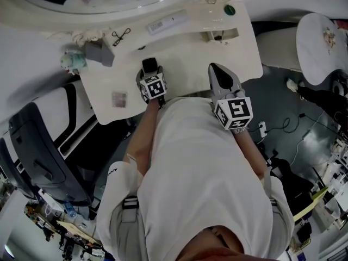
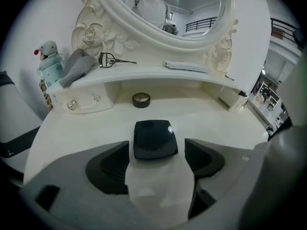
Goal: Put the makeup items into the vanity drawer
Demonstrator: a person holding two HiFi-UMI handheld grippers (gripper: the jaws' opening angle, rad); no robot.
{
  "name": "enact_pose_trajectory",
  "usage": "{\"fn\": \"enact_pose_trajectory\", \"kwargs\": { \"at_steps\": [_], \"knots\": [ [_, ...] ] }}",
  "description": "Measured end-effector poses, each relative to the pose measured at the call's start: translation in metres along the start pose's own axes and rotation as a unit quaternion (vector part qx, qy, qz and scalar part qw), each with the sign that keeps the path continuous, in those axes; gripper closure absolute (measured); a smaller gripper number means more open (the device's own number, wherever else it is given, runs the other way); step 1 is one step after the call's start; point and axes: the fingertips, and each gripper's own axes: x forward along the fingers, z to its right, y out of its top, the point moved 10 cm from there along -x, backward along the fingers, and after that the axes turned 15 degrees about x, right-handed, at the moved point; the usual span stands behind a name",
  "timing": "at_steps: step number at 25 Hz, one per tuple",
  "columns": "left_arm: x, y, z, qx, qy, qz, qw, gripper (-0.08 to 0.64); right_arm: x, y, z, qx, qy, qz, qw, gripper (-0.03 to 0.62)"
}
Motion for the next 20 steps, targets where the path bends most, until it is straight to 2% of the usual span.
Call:
{"fn": "enact_pose_trajectory", "kwargs": {
  "at_steps": [6,8,20],
  "knots": [
    [0.004,-0.006,0.001,0.002,0.0,-0.03,0.9996,0.195,-0.007,0.0,0.006,0.007,-0.015,0.009,1.0,0.583],
    [0.004,-0.007,0.001,0.004,0.001,-0.035,0.9994,0.265,-0.008,0.0,0.006,0.006,-0.016,0.009,1.0,0.583],
    [-0.018,-0.007,0.006,0.013,-0.02,0.006,0.9997,0.272,-0.021,-0.005,0.006,0.011,-0.016,0.018,1.0,0.583]
  ]
}}
